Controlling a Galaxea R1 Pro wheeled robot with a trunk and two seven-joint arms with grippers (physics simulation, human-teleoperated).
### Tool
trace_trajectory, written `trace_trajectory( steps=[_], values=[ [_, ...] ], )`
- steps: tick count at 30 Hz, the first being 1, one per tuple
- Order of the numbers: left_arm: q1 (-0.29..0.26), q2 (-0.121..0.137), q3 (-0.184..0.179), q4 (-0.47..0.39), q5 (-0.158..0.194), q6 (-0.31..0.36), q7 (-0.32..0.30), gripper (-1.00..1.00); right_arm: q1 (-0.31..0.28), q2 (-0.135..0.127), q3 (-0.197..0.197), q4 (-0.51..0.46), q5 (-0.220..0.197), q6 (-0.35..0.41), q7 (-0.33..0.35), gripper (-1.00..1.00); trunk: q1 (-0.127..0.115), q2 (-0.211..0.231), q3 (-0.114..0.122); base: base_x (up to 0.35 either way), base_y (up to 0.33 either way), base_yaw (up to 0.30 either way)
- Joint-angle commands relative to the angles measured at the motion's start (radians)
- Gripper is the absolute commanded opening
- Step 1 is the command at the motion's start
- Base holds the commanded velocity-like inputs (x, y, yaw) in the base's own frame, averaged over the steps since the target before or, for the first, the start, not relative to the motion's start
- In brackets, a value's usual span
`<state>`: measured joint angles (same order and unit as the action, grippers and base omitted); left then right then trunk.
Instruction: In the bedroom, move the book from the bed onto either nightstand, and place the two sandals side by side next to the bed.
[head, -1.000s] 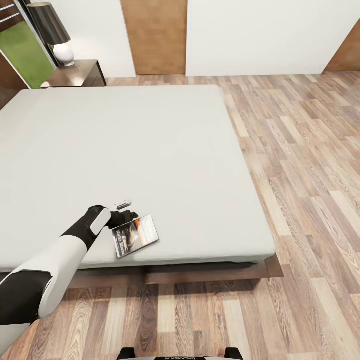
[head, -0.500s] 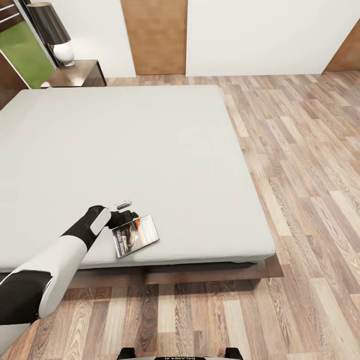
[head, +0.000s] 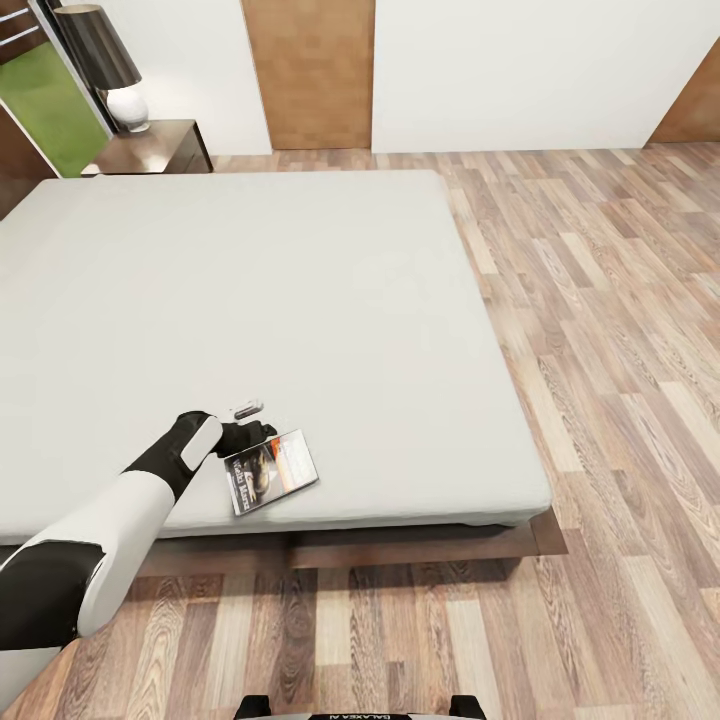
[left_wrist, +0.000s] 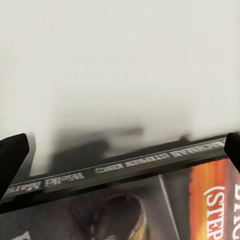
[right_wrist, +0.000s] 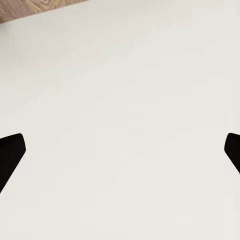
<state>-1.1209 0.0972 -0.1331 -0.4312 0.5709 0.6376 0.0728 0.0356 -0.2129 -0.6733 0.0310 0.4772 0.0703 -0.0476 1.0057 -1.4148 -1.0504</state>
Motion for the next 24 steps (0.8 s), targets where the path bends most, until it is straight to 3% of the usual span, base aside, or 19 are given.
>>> trace_trajectory(
  steps=[1, 24],
  values=[
    [0.001, 0.001, -0.008, 0.035, 0.017, 0.005, 0.01, 1.0, 0.0, 0.0, -0.008, 0.001, 0.011, 0.002, -0.003, 1.0, 0.0, 0.0, 0.0, 0.0, 0.0, 0.0],
    [0.001, 0.001, -0.006, 0.01, 0.017, 0.005, 0.021, 1.0, 0.0, 0.001, -0.005, -0.001, 0.011, 0.002, -0.003, 1.0, 0.0, 0.0, 0.0, 0.0, 0.0, 0.0]
  ],
)
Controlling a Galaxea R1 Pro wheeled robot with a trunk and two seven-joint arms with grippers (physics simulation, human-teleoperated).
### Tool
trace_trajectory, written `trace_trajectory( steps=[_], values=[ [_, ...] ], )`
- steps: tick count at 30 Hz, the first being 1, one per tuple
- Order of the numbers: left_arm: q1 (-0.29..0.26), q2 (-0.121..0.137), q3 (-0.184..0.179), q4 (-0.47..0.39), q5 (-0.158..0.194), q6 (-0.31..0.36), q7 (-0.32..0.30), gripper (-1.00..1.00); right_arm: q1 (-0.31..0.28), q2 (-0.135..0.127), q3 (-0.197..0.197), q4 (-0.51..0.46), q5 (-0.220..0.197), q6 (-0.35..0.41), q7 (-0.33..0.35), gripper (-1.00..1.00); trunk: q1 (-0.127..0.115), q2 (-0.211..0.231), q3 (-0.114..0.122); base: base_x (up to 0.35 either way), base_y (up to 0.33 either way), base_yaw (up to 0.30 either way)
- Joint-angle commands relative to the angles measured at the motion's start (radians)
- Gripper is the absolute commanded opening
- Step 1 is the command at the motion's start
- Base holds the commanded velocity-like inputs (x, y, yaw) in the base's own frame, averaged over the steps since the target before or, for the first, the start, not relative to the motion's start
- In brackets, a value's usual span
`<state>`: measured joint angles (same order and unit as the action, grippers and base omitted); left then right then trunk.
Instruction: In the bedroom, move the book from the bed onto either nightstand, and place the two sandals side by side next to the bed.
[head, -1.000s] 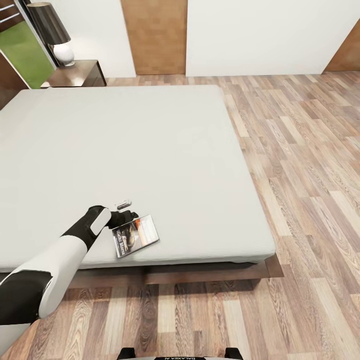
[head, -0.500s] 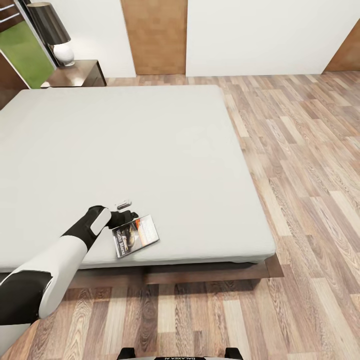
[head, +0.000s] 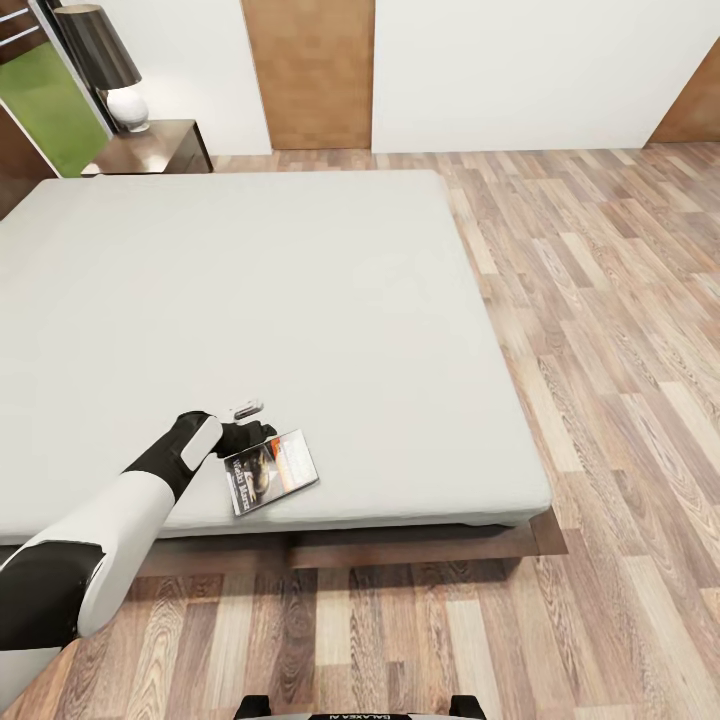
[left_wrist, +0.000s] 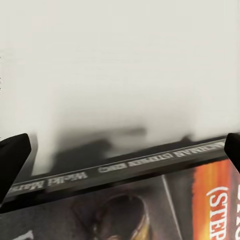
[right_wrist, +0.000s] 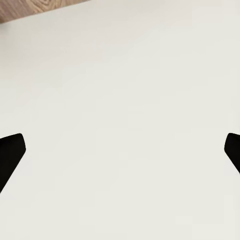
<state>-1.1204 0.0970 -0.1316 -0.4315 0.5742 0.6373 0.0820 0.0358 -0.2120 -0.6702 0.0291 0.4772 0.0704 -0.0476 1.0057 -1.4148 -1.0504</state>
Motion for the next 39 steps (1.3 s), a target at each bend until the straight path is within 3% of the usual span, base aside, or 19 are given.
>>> trace_trajectory(
  steps=[1, 14, 23, 39],
  values=[
    [0.001, 0.001, -0.007, 0.01, 0.014, 0.005, 0.014, 1.0, 0.0, 0.0, -0.006, 0.001, 0.011, 0.002, -0.003, 1.0, 0.0, 0.0, 0.0, 0.0, 0.0, 0.0],
    [0.001, -0.01, -0.007, 0.01, 0.015, 0.006, 0.059, 1.0, 0.0, 0.0, 0.01, -0.001, 0.011, 0.002, -0.003, 1.0, 0.0, 0.0, 0.0, 0.0, 0.0, 0.0],
    [0.0, -0.029, -0.007, 0.01, 0.015, 0.006, 0.131, 1.0, 0.0, 0.0, 0.012, -0.003, 0.011, 0.002, -0.003, 1.0, 0.0, 0.0, 0.0, 0.0, 0.0, 0.0],
    [0.0, -0.038, -0.006, 0.008, 0.015, 0.005, 0.158, 1.0, 0.0, 0.0, 0.012, -0.003, 0.011, 0.002, -0.002, 1.0, 0.0, 0.0, 0.0, 0.0, 0.0, 0.0]
  ],
)
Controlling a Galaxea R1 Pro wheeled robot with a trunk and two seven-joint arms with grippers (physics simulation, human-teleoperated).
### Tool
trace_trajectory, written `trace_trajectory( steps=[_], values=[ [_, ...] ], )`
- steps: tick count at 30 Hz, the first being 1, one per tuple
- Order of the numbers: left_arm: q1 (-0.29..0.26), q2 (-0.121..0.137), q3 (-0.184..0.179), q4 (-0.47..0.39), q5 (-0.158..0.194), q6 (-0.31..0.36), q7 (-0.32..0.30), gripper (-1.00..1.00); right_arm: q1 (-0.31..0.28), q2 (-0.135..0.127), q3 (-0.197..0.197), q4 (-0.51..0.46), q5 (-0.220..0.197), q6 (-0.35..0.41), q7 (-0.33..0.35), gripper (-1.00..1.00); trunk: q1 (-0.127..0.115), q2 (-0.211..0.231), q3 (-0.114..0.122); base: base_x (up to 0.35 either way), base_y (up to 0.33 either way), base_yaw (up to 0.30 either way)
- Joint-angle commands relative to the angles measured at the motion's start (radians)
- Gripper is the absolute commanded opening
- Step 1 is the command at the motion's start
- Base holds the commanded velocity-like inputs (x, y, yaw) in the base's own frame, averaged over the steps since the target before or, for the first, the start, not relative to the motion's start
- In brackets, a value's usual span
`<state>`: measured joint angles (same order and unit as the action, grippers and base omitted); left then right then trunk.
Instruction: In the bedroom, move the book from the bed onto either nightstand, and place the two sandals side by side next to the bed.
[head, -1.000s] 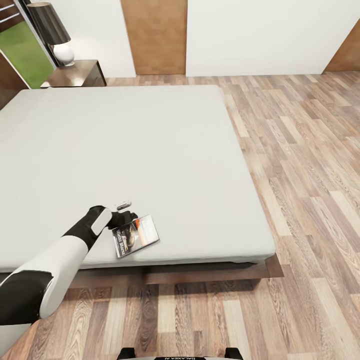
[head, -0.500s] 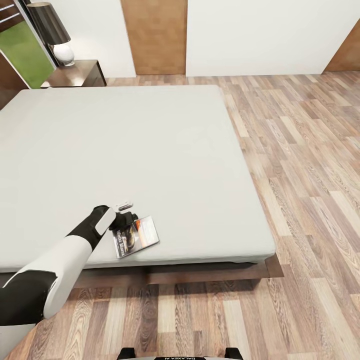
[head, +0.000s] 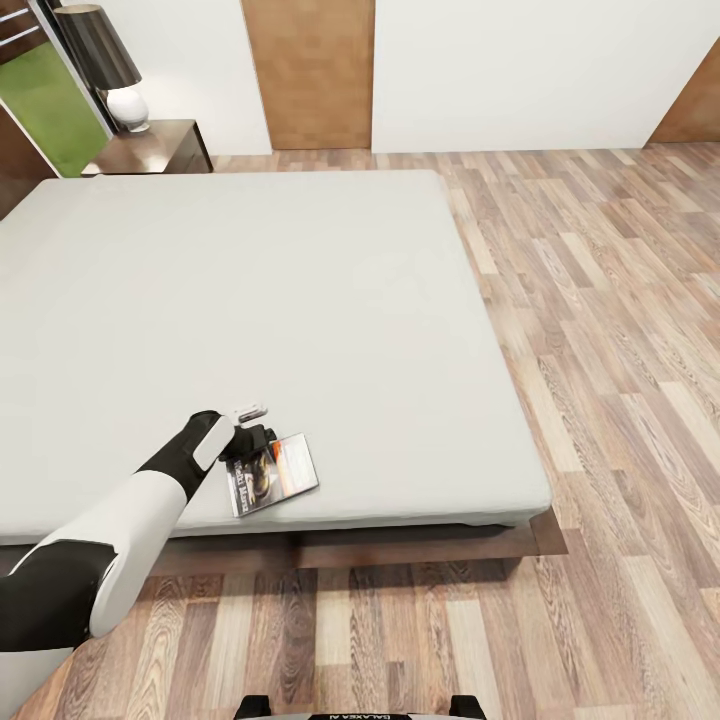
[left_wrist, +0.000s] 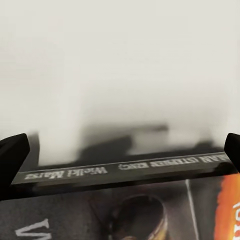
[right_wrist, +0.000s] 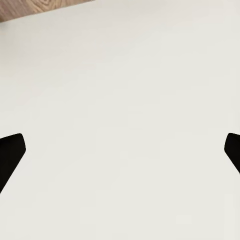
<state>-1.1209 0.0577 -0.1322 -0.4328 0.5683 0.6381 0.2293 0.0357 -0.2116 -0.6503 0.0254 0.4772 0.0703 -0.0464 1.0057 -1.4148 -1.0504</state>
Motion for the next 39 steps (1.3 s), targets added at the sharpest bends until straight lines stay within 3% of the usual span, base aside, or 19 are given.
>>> trace_trajectory(
  steps=[1, 39],
  values=[
    [0.0, 0.001, -0.006, 0.01, 0.021, 0.005, 0.011, 1.0, 0.0, 0.0, -0.008, 0.001, 0.011, 0.002, -0.003, 1.0, 0.0, 0.0, 0.0, 0.0, 0.0, 0.0],
    [0.001, -0.002, -0.003, 0.009, 0.021, -0.035, 0.013, 1.0, 0.0, 0.0, -0.008, -0.001, 0.011, 0.001, -0.003, 1.0, 0.0, 0.0, 0.0, -0.008, 0.0, 0.0]
  ],
)
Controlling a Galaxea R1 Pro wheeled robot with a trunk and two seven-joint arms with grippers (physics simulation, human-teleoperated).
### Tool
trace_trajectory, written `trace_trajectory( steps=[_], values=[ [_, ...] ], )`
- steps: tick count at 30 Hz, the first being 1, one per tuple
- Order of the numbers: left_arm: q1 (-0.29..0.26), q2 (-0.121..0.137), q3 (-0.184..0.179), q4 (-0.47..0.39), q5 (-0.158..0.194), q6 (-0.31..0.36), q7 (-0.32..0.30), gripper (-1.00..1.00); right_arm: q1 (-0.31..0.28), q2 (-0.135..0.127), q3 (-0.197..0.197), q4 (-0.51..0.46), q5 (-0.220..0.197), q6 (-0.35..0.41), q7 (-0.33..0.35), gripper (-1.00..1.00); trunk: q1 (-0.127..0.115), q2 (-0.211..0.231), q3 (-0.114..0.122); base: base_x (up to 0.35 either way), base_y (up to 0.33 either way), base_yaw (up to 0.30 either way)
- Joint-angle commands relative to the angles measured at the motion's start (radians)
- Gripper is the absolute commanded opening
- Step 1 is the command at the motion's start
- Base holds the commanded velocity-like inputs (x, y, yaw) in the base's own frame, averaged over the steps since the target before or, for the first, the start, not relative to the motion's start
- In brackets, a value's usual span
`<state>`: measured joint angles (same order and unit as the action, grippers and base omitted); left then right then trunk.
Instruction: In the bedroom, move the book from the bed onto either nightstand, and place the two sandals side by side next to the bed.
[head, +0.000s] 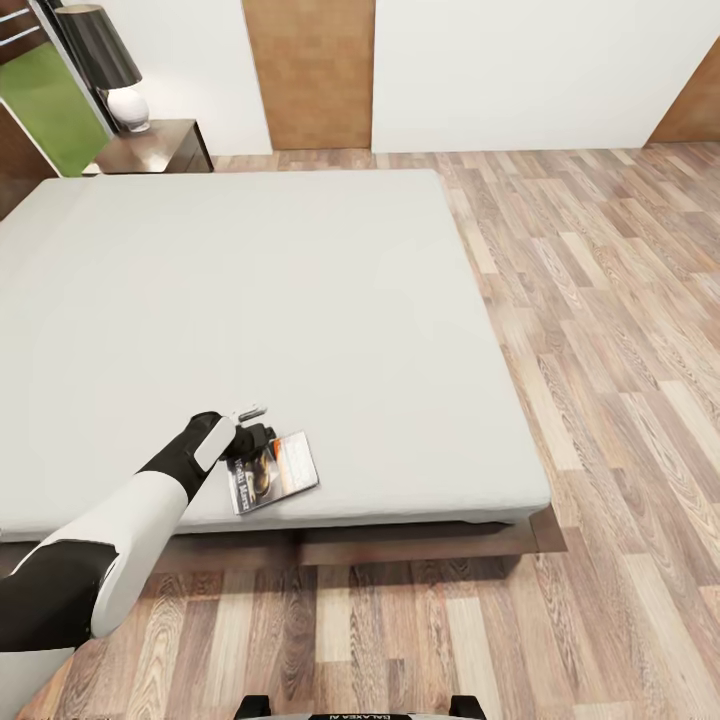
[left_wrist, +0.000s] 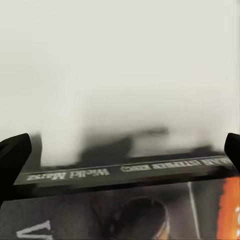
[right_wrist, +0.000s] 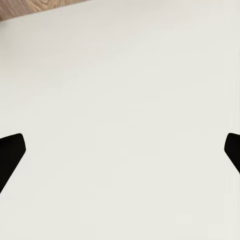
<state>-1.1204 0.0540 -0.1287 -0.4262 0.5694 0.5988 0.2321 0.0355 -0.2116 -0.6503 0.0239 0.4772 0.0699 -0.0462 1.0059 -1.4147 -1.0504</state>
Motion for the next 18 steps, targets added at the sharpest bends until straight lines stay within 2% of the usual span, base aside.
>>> trace_trajectory(
  steps=[1, 7, 18],
  values=[
    [0.001, 0.001, -0.006, 0.003, 0.02, 0.004, 0.011, 1.0, 0.0, 0.0, -0.008, 0.001, 0.011, 0.002, -0.003, 1.0, 0.0, 0.0, -0.001, -0.128, 0.0, 0.0],
    [0.001, 0.001, -0.006, 0.003, 0.02, 0.002, 0.011, 1.0, 0.0, 0.0, -0.008, 0.001, 0.011, 0.001, -0.003, 1.0, 0.0, 0.0, -0.001, -0.101, 0.0, 0.0],
    [0.001, 0.0, -0.006, 0.003, 0.02, 0.001, 0.011, 1.0, 0.0, 0.0, -0.008, 0.001, 0.011, 0.001, -0.003, 1.0, 0.0, 0.0, -0.001, -0.024, 0.0, 0.0]
  ],
)
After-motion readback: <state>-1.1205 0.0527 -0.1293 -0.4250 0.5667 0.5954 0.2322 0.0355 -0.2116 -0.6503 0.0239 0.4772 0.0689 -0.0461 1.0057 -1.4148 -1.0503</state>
